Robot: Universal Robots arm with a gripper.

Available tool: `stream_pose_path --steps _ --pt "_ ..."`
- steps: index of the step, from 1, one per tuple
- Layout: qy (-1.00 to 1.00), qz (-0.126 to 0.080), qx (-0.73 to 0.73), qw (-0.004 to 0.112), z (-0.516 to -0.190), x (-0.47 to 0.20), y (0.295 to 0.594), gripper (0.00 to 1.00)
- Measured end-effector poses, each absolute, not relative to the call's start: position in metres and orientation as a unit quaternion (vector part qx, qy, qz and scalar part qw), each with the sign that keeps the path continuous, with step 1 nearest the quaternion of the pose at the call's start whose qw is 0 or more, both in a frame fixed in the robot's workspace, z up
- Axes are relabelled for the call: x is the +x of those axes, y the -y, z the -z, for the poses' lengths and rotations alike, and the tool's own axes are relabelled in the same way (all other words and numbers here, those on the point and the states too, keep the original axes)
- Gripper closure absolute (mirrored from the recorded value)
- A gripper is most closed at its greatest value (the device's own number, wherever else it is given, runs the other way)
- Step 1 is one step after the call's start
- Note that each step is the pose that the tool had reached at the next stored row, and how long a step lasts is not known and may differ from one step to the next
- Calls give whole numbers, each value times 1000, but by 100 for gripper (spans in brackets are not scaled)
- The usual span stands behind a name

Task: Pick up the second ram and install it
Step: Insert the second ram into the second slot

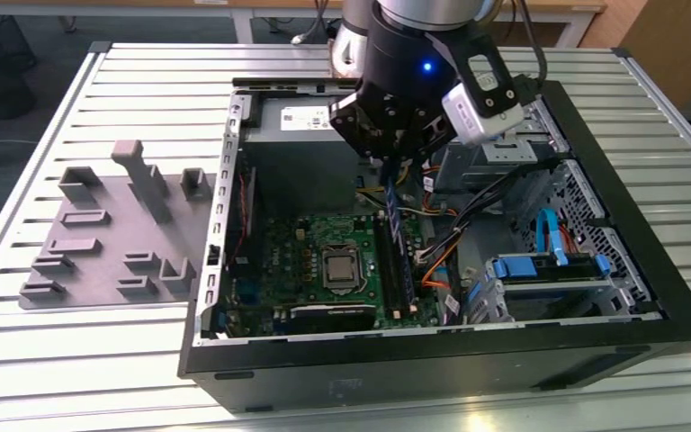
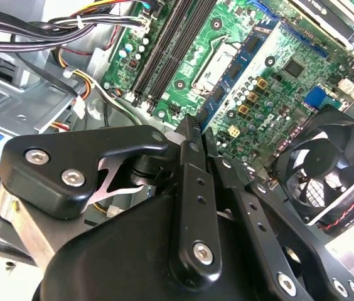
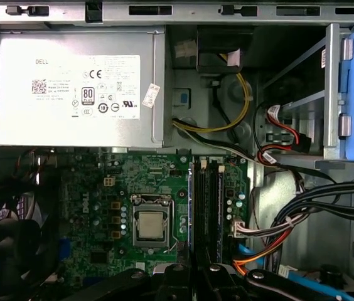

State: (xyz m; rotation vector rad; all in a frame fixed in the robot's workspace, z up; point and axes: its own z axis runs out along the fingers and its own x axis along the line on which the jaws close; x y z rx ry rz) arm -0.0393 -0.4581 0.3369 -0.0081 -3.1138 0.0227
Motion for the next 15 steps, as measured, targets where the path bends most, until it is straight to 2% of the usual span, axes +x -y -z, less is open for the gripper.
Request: stream_pose_path --steps 15 --pt "1000 -7 -3 14 -326 -39 458 86"
